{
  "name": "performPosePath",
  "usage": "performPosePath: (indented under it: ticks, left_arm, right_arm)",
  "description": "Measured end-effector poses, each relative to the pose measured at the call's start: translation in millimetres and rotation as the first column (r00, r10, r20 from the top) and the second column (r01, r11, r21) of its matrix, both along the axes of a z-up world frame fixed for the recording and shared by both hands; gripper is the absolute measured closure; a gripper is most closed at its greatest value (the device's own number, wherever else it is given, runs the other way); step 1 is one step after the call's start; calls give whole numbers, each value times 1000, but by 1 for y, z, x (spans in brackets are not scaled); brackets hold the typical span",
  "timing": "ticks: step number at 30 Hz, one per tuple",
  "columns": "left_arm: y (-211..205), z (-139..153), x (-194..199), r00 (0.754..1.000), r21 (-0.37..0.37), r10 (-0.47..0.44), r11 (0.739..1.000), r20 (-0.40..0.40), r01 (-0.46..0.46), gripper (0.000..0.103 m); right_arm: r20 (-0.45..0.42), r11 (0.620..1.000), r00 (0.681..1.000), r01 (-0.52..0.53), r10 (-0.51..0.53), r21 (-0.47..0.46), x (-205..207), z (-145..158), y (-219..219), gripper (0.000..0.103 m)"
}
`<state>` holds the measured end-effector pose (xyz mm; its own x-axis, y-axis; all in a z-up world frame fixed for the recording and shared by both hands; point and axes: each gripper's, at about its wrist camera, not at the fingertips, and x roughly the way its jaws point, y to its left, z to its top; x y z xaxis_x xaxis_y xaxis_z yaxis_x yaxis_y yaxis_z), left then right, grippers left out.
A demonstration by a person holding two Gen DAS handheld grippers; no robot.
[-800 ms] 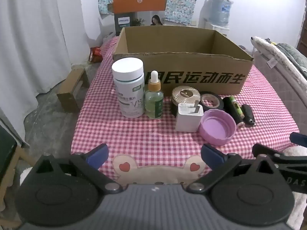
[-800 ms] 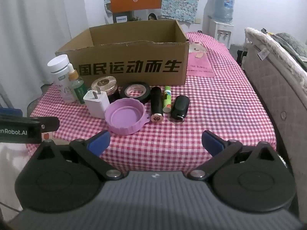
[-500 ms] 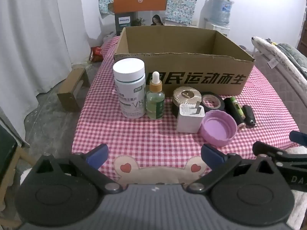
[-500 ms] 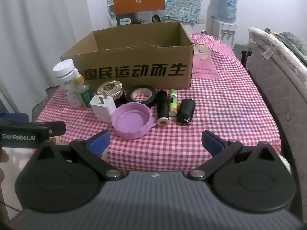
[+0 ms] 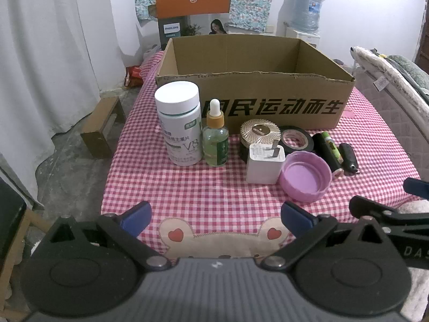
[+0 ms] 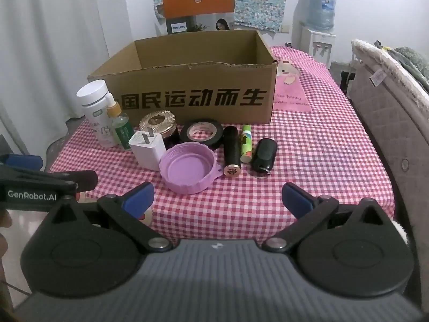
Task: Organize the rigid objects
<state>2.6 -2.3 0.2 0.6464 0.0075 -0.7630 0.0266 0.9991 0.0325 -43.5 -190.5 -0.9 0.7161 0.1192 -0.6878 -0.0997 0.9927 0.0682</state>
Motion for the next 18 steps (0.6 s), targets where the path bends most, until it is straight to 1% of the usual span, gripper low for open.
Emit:
performPosePath:
  ticks: [18]
  left_arm:
    - [0, 1, 0, 1000, 1, 3, 1000, 2, -3, 0]
  right_arm:
    - [-3, 1000, 1000, -4, 4, -8, -3, 1, 2, 1]
